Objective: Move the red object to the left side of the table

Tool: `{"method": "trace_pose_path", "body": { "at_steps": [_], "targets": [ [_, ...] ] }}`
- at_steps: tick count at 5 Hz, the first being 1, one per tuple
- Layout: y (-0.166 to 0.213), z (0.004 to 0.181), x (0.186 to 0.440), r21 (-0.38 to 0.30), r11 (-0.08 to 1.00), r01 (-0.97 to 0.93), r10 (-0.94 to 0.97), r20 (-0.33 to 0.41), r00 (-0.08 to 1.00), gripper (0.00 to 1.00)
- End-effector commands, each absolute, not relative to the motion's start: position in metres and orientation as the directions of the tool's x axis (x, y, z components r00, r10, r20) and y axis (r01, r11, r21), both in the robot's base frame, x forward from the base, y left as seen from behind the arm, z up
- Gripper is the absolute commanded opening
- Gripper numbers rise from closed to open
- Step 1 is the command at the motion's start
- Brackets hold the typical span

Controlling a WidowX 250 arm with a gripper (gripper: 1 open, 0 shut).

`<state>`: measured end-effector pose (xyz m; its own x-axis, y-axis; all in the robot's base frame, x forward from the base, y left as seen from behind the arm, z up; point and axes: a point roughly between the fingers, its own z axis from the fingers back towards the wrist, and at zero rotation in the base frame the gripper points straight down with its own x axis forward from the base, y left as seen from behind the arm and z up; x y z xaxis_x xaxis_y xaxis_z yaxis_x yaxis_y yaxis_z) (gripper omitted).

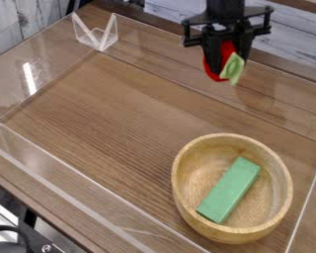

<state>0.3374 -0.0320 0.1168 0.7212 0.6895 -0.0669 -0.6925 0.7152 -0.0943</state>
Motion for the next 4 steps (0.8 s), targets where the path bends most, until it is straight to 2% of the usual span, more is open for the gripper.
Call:
{"method": "trace_pose_path", "body": {
  "at_steps": [1, 4],
  "targets": [
    [-0.045, 0.136, 0.33, -0.138, 0.717, -0.683, 0.689, 0.0, 0.724, 0.0],
    [-0.058, 0.134, 0.354, -0.079, 0.675, -0.734, 0.737, 0.015, 0.676, 0.0]
  ]
}}
